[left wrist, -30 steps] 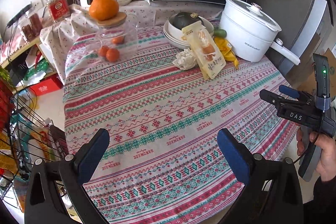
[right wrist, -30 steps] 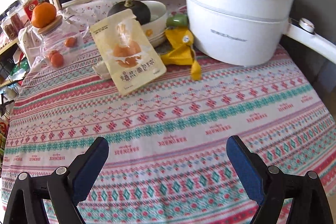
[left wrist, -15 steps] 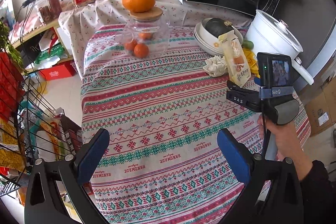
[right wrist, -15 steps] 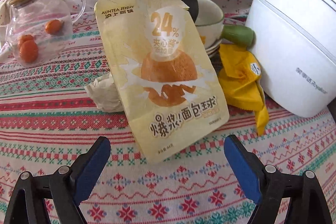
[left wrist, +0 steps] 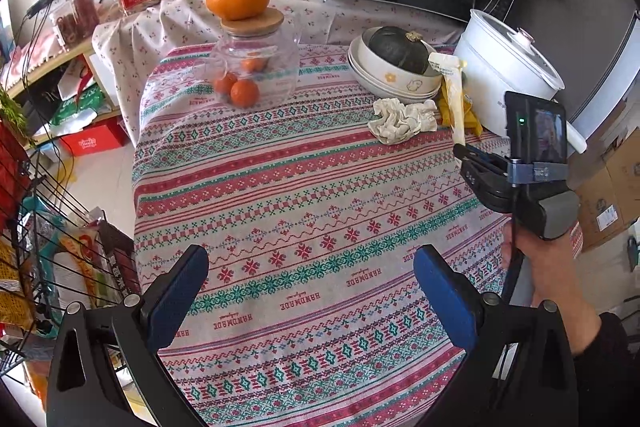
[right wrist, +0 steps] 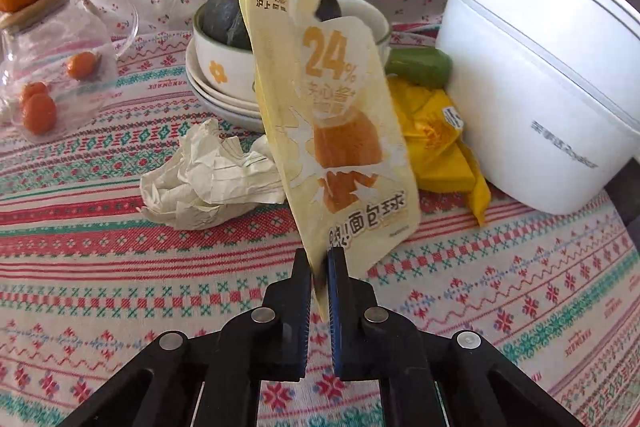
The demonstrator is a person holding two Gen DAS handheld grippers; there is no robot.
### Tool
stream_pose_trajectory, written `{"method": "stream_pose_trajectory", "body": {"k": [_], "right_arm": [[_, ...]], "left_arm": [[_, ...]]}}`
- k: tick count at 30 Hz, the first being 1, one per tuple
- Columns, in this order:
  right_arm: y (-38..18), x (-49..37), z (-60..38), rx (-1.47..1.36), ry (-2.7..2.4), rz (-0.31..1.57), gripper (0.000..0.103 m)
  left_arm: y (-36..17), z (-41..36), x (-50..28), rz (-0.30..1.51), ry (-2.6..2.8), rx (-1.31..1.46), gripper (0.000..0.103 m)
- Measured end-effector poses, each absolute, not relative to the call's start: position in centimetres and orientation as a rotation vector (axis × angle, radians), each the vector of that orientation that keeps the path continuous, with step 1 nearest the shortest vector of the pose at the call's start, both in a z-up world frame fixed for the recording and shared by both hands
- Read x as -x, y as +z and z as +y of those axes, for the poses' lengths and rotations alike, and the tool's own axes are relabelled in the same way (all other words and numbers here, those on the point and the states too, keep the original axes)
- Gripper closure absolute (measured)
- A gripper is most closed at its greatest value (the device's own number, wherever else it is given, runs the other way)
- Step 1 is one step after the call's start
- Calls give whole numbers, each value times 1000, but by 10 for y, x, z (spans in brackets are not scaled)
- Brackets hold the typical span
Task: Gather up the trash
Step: 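Grasp the yellow bread bag with the right tool and lift it, then grasp the crumpled white tissue with the left tool and lift it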
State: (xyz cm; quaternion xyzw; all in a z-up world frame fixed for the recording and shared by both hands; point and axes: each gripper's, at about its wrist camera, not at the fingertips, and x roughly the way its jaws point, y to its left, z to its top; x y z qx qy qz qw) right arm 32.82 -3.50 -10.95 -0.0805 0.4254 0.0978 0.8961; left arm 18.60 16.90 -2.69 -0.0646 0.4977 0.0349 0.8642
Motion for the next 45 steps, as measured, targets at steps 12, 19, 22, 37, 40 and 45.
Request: {"method": "stream_pose_trajectory", "body": {"k": [12, 19, 22, 37, 40, 45], "right_arm": [[-43, -229, -182, -80, 299, 938, 102], [-47, -210, -235, -153, 275, 962, 102], [-51, -209, -240, -165, 289, 976, 102], [-71, -208, -230, -138, 350, 1012, 96], [-73, -207, -228, -130, 363, 1020, 96], [-72, -205, -231, -156, 365, 1028, 98]], "left_arm": [[-110, 121, -275, 1008, -100, 89, 0], [-126, 114, -326, 938, -149, 290, 4], [-128, 108, -343, 906, -135, 273, 13], [-147, 88, -354, 942, -178, 241, 73], [-141, 89, -345, 946, -169, 226, 86], [-131, 95, -326, 961, -151, 250, 89]]}}
